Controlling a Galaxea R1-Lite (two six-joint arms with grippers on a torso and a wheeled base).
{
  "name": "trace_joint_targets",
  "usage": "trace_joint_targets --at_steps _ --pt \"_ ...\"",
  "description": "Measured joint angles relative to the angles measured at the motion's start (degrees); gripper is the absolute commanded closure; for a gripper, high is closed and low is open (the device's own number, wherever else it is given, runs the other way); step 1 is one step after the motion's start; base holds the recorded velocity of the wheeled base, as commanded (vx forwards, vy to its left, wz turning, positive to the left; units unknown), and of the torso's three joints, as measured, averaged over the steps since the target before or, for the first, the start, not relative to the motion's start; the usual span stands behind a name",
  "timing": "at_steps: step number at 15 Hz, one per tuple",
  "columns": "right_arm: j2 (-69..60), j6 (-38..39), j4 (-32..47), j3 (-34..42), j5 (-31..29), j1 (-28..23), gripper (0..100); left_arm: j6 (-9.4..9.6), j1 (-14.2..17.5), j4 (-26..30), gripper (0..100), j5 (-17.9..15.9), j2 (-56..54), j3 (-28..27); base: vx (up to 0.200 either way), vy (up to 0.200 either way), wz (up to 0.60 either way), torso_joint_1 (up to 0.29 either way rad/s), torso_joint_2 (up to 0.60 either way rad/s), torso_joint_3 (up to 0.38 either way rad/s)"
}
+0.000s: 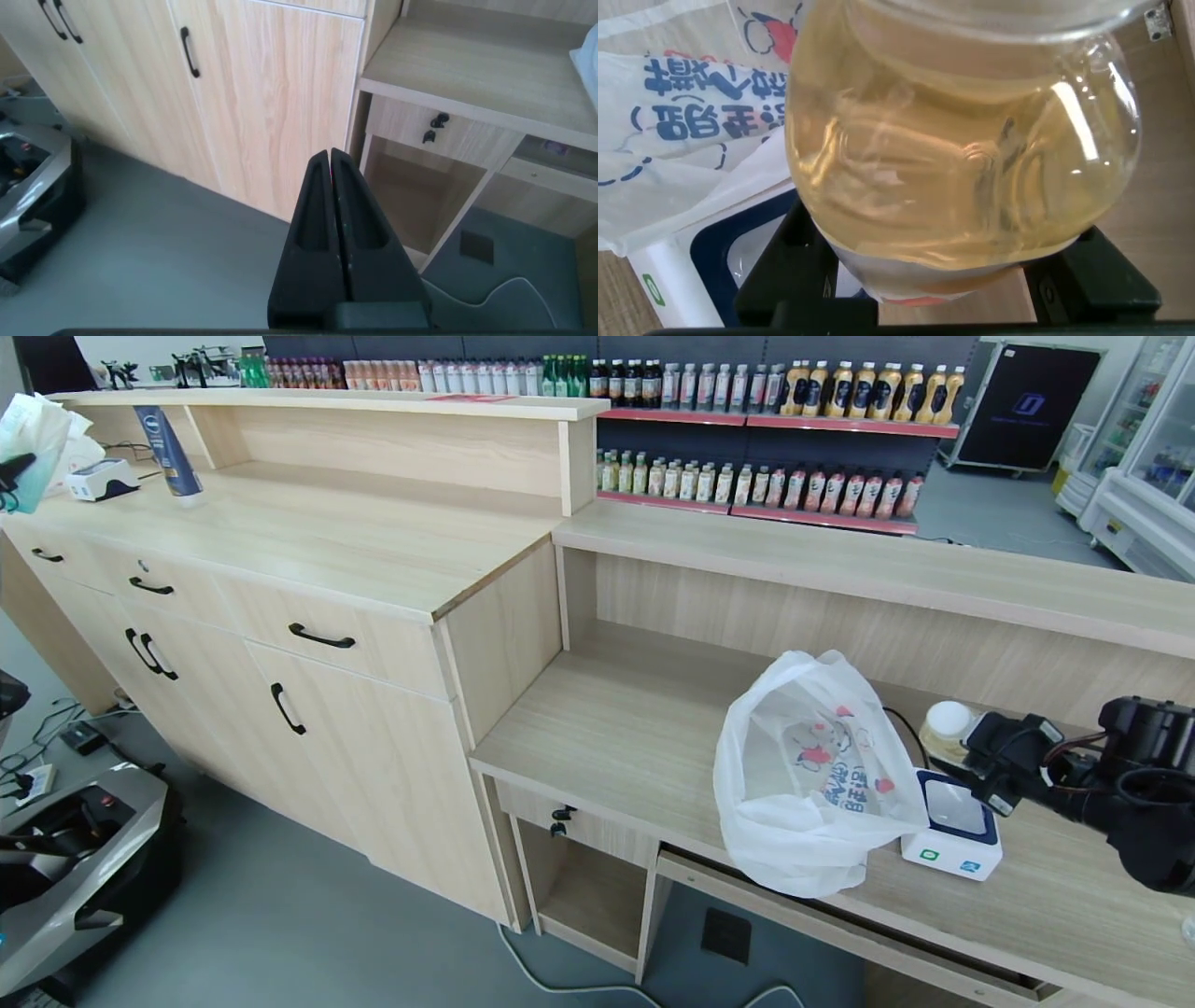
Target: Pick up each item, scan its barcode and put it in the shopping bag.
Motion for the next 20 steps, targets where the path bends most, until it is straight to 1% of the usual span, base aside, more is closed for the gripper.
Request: trace_joint_targets --at_steps 1,2,3,5,7,8,10,11,12,13,14,16,17,18,20 --pt "-0.9 1.3 1.2 0.0 -0.5 0.0 100 -0.02 0.0 0.0 100 0.0 0.0 0.0 0.0 0.0 0.0 0.0 0.0 0.0" --pt "-2.6 4.5 4.0 0.2 -1.8 -0.1 100 -0.02 0.0 0.0 100 0.0 0.0 0.0 0.0 0.0 0.0 0.0 0.0 0.0" --pt "-5.2 8.8 7.8 0.6 -3.4 -0.2 100 -0.02 0.0 0.0 100 0.0 0.0 0.0 0.0 0.0 0.0 0.0 0.0 0.0" --pt "-11.8 19.9 13.3 1.4 -8.6 -0.9 100 -0.02 0.0 0.0 100 0.0 0.0 0.0 0.0 0.0 0.0 0.0 0.0 0.0" --pt "-18.3 26.6 15.0 4.0 -12.4 -2.3 100 -0.02 0.0 0.0 100 0.0 0.0 0.0 0.0 0.0 0.0 0.0 0.0 0.0" --pt "-21.2 27.7 14.1 6.7 -12.9 -3.7 100 -0.02 0.0 0.0 100 0.0 0.0 0.0 0.0 0.0 0.0 0.0 0.0 0.0" --pt "-25.4 28.6 9.6 11.7 -13.3 -6.4 100 -0.02 0.0 0.0 100 0.0 0.0 0.0 0.0 0.0 0.0 0.0 0.0 0.0" --pt "-26.9 28.7 8.2 12.9 -13.4 -7.1 100 -0.02 0.0 0.0 100 0.0 0.0 0.0 0.0 0.0 0.0 0.0 0.0 0.0" --pt "-27.9 28.7 8.2 13.5 -13.4 -7.4 100 -0.02 0.0 0.0 100 0.0 0.0 0.0 0.0 0.0 0.6 -0.002 0.0 0.002" --pt "-28.6 28.8 6.5 13.8 -13.3 -7.4 100 -0.02 0.0 0.0 100 0.0 0.0 0.0 0.0 0.0 0.6 -0.002 0.0 0.002" --pt "-29.0 28.9 3.8 13.7 -13.6 -7.0 100 -0.02 0.0 0.0 100 0.0 0.0 0.0 0.0 0.0 0.6 0.002 0.0 0.007" --pt "-28.9 30.1 3.1 12.5 -16.9 -4.7 100 -0.02 0.0 0.0 100 0.0 0.0 0.0 0.0 0.0 0.6 0.0 0.0 0.0" --pt "-28.0 31.6 3.0 10.5 -19.8 -2.9 100 -0.02 0.0 0.0 100 0.0 0.0 0.0 0.0 0.0 0.6 0.002 0.0 0.007" --pt "-26.6 33.7 2.5 7.8 -21.8 -0.9 100 -0.02 0.0 0.0 100 0.0 0.0 0.0 0.0 0.0 0.0 0.0 0.0 0.0" --pt "-22.2 38.8 4.0 2.5 -21.8 3.0 100 -0.02 0.0 0.0 100 0.0 0.0 0.0 0.0 0.0 0.0 0.0 0.0 0.0"
